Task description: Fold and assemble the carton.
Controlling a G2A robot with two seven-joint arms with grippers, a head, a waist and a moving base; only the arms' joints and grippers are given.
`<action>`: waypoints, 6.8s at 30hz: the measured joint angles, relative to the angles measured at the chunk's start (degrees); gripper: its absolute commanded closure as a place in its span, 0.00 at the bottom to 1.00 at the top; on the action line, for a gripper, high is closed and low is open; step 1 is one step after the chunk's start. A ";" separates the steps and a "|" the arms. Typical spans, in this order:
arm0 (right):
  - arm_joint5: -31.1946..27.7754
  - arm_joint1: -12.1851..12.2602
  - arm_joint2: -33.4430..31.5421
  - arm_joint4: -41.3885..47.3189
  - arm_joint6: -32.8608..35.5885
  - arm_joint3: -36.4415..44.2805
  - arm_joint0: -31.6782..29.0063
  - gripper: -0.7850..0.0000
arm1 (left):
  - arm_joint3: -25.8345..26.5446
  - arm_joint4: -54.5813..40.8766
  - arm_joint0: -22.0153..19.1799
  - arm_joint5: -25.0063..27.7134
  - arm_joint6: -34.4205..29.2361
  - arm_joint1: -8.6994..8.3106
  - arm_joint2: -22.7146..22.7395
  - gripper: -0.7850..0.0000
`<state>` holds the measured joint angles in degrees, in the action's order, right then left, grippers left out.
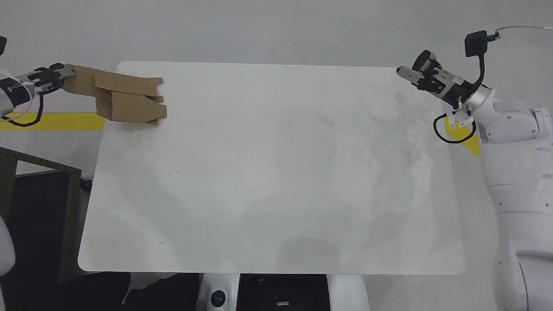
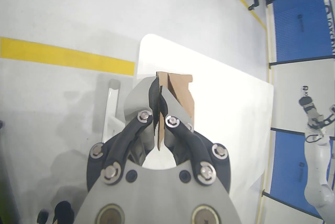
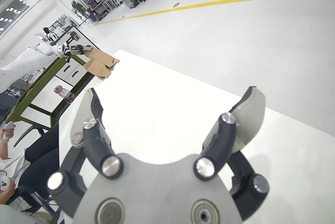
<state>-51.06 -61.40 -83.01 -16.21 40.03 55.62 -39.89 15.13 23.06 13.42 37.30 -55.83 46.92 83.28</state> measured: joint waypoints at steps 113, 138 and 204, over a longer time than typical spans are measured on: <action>-6.94 3.30 52.95 49.68 6.27 1.36 14.25 1.00 | 43.54 -49.17 8.79 -1.19 -11.30 16.02 -26.61 0.00; -6.94 2.39 50.91 62.84 6.27 0.03 13.35 1.00 | 37.13 -41.07 8.02 2.35 -2.21 15.29 -23.93 0.00; 36.68 1.15 38.26 55.54 -2.28 12.70 6.38 1.00 | 43.80 -55.36 15.78 -22.28 -5.71 18.50 -29.91 0.00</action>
<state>-14.38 -60.24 -44.74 39.33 37.75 68.32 -33.51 58.93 -32.31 29.19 15.02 -61.54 65.42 53.37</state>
